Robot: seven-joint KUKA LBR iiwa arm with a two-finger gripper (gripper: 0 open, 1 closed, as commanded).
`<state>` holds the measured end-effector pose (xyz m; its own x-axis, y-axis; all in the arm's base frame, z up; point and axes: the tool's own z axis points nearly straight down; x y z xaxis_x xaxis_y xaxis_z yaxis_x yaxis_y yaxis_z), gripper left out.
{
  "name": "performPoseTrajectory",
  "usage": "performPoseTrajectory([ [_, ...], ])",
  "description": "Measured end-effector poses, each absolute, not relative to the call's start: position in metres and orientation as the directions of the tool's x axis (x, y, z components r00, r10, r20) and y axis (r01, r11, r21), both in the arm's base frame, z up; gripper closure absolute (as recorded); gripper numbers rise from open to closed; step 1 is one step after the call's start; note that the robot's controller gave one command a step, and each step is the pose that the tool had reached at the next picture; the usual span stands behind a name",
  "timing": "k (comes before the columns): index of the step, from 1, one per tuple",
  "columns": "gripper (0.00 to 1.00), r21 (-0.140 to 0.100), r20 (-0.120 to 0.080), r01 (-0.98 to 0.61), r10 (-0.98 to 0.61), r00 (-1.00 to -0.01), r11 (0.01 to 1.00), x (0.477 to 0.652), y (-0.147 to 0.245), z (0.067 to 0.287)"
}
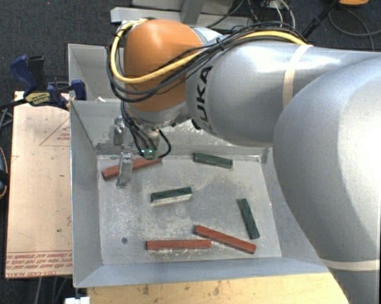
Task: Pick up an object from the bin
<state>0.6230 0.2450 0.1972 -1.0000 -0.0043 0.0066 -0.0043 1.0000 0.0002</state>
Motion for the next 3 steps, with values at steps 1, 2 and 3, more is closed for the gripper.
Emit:
performPoseTrajectory([
  [1, 0.00, 0.002, -0.001, -0.001, -0.001, -1.000, 1.000, 0.625, 0.244, 0.202],
  [2, 0.00, 0.003, -0.008, -0.041, -0.041, -0.999, 0.999, 0.638, 0.238, 0.148],
  [3, 0.00, 0.001, -0.002, -0.265, -0.265, -0.964, 0.964, 0.626, 0.230, 0.100],
])
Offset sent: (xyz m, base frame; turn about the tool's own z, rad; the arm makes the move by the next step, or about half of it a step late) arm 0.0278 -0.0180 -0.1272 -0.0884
